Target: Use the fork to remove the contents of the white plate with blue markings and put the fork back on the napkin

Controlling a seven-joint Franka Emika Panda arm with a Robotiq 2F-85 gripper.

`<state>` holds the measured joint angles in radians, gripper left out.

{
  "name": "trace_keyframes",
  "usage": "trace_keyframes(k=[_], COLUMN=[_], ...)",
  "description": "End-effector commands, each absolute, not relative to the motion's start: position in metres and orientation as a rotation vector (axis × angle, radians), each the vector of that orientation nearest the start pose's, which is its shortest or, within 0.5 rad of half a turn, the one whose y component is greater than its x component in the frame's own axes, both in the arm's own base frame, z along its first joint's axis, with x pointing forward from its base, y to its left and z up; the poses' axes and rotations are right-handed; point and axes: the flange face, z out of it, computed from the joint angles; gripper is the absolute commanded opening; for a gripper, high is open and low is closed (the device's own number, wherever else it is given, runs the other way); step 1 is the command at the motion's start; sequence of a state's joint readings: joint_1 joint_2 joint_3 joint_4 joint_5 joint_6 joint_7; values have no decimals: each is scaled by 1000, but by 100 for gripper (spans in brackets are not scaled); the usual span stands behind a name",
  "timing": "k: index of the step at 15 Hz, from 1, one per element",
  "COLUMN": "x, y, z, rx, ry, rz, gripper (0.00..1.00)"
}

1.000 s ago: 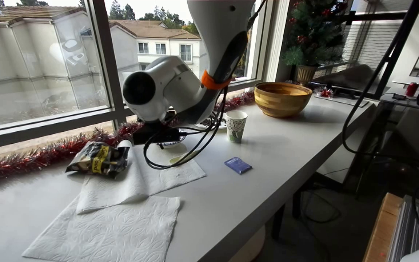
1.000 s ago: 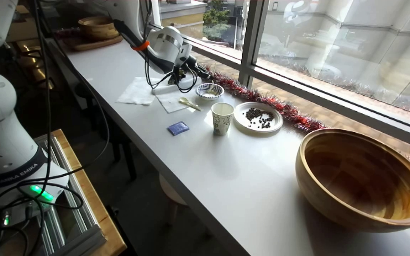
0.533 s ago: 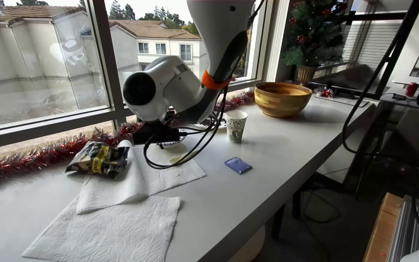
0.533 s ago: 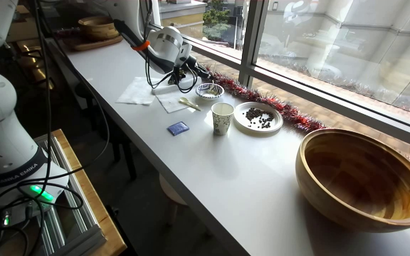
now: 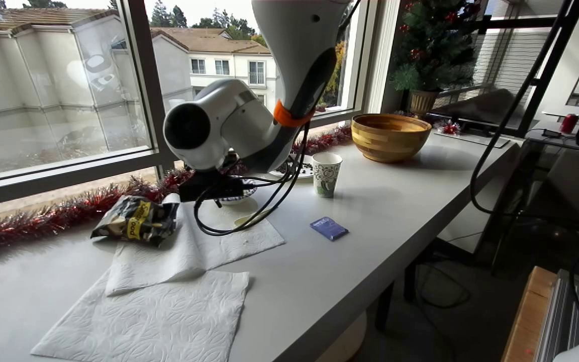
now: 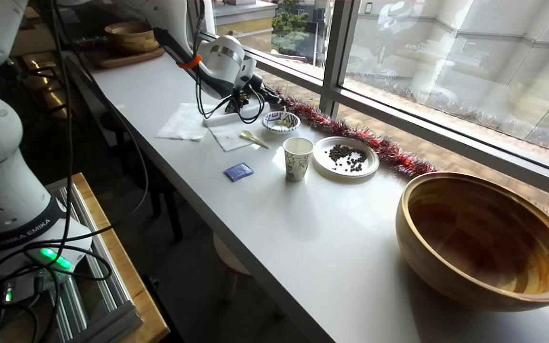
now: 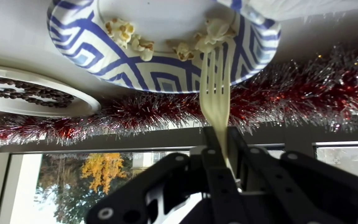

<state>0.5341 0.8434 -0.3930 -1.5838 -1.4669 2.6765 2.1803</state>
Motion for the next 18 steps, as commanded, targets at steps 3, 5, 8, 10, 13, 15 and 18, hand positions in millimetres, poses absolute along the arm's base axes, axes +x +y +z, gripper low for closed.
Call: trace_keyframes(k=[3,5,8,10,13,15,18], x=[689,689,688,688,689,688,685], y=[175,177,179,180,179,179,178], z=[160,155,148,148,152,156,165], rx=[-2892,-2904,-2915,-2921,-2911,-2903,-2885], ry=[736,721,706,701,707,710,715], rz=[-1649,-1647,-1643,-1642,-1656,-1667,-1687], gripper=[3,3,3,3,3,3,3])
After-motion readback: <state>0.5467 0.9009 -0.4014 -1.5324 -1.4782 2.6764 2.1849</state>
